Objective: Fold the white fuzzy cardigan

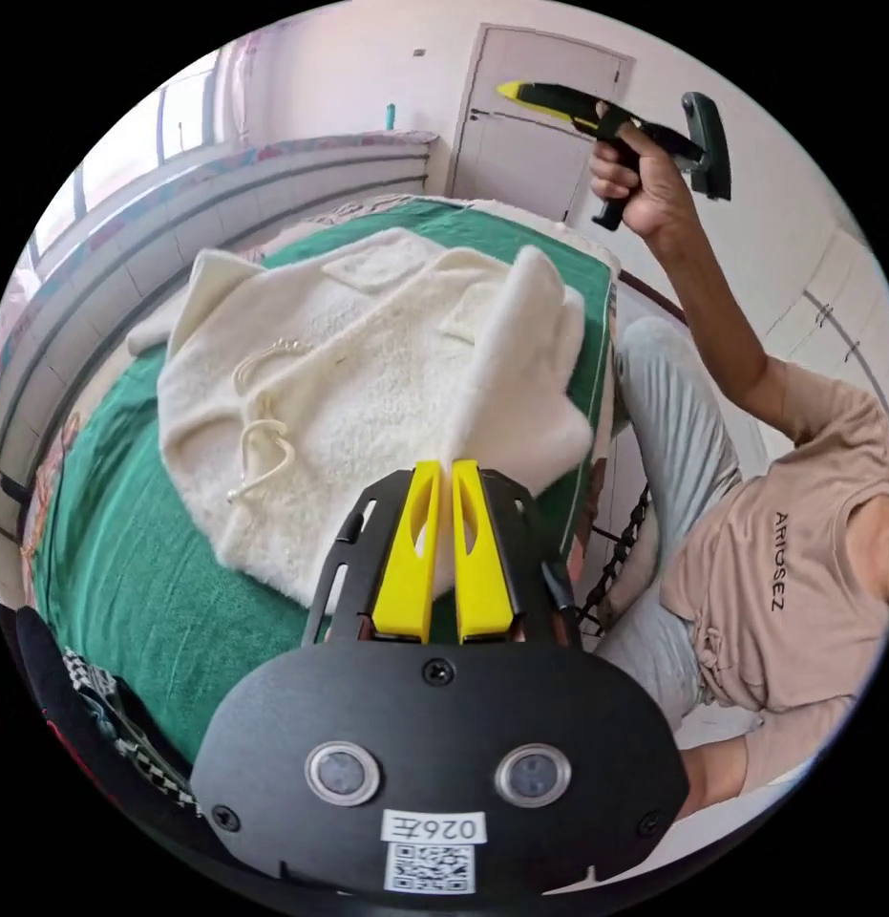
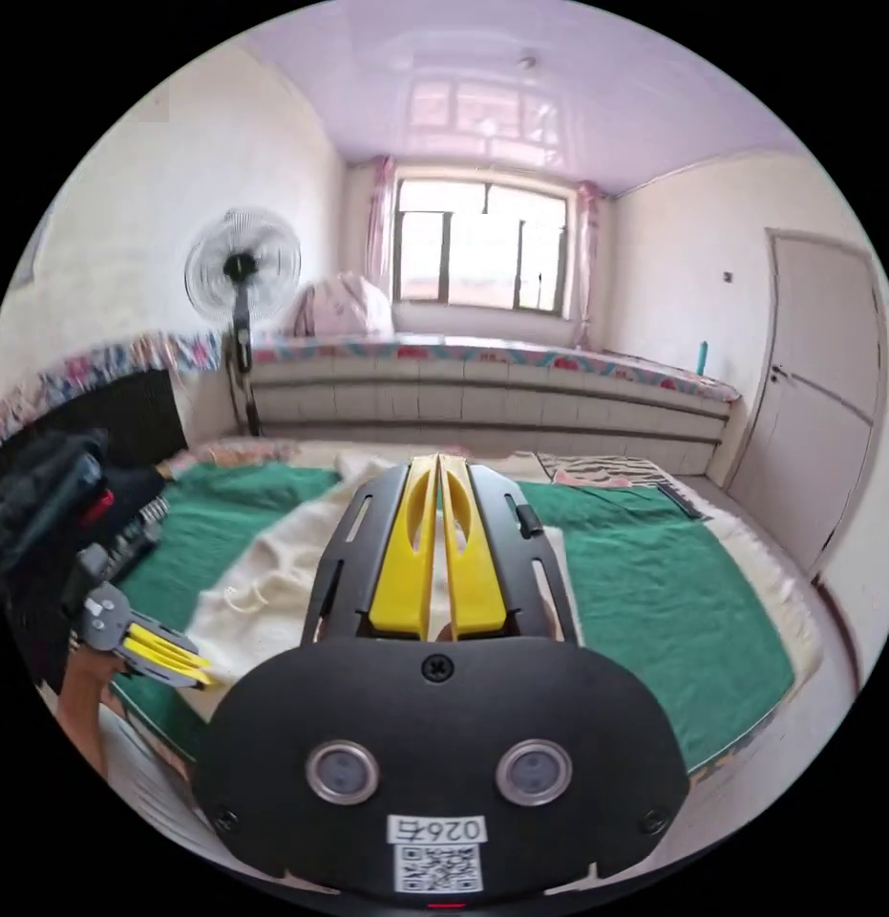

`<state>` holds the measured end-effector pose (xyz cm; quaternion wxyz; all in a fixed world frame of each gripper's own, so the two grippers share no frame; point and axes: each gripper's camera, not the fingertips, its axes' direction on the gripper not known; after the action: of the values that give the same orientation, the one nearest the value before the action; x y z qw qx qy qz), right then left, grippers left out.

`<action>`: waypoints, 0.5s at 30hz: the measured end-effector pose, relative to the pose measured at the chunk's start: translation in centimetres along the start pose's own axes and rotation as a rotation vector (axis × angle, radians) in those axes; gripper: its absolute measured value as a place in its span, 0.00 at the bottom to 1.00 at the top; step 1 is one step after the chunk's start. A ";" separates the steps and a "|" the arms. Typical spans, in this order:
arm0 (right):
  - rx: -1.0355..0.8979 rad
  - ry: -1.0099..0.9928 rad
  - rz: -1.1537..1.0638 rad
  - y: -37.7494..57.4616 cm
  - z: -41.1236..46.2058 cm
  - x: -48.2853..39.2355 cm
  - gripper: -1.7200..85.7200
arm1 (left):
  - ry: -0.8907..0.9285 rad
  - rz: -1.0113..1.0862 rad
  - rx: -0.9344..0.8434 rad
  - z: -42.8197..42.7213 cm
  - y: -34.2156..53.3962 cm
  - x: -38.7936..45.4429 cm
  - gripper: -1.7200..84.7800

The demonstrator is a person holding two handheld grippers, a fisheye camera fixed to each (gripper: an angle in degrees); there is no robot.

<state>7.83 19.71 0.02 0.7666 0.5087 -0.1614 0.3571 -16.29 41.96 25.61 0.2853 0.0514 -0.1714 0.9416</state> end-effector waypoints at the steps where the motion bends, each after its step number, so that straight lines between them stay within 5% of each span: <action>1: -0.099 0.074 -0.068 -1.4 3.8 -1.6 0.01 | 0.031 -0.033 -0.058 1.8 0.4 -1.3 0.02; 9: -0.333 0.090 -0.255 2.9 5.5 1.0 0.04 | 0.119 -0.061 0.043 1.7 3.2 -4.0 0.04; 15: -0.591 0.023 0.067 5.0 10.0 9.7 0.10 | 0.102 -0.044 0.006 2.3 2.6 -4.9 0.08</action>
<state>12.15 15.60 13.56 0.8710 0.2538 -0.2665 0.3254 -13.65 36.62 26.04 0.3141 0.0079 -0.1526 0.9370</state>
